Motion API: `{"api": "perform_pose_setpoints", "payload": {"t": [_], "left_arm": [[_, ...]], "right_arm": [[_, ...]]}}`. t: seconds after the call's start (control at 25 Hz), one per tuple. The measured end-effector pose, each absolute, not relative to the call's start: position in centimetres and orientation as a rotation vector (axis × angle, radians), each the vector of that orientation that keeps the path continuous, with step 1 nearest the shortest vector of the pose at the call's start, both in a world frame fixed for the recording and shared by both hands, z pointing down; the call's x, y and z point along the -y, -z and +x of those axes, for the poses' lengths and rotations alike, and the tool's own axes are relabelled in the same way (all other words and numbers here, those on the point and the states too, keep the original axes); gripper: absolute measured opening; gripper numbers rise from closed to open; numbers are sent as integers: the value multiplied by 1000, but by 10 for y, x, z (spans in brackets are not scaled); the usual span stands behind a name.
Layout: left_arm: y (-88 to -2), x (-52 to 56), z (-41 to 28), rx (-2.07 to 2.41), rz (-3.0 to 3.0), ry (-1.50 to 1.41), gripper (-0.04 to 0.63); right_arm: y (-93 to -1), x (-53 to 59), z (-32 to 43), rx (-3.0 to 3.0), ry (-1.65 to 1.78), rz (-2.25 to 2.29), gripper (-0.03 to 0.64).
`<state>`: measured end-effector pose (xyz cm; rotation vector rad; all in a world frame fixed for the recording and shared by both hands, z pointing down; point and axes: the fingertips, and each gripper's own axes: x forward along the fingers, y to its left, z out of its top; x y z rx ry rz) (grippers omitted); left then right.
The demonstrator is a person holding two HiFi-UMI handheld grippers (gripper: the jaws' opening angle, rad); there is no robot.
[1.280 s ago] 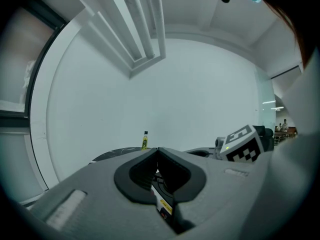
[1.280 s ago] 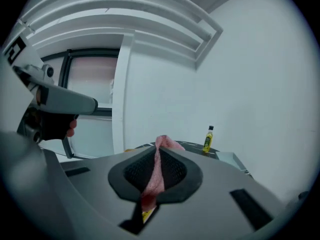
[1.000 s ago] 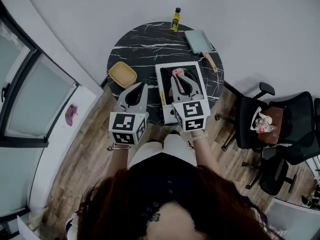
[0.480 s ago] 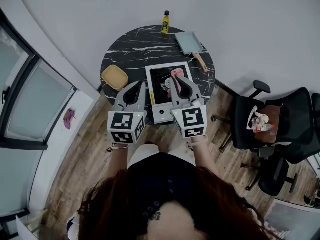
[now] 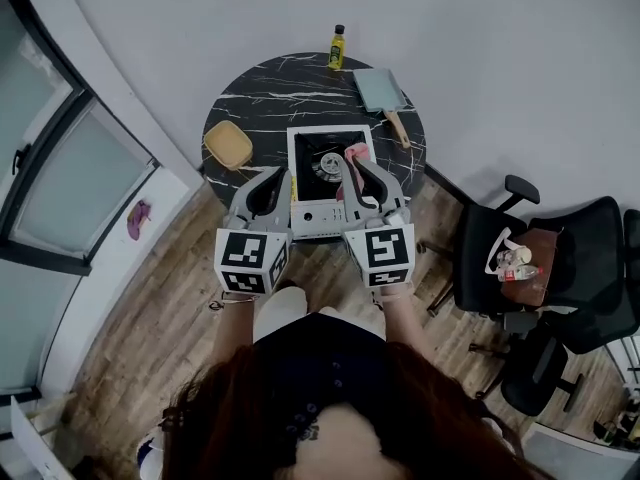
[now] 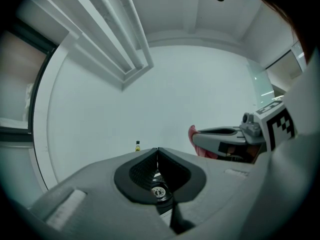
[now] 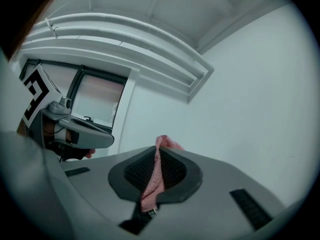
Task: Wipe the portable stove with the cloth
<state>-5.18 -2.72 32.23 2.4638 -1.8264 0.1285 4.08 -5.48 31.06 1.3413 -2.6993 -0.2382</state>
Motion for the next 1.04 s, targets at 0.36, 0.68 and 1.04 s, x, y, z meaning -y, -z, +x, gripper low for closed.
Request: {"api": "perform_pose_setpoints", "payload": {"t": [0.36, 0.68, 1.04], "left_arm": [[-322, -5, -28, 1862, 2446, -150, 12], [-316, -26, -3, 1879, 2457, -142, 12], [-309, -47, 14, 1908, 2461, -128, 12]], "right_arm": [[-306, 24, 68, 2729, 246, 1340, 15], [-304, 0, 90, 2756, 235, 1345, 15], [-300, -21, 104, 2782, 242, 1332, 15]]}}
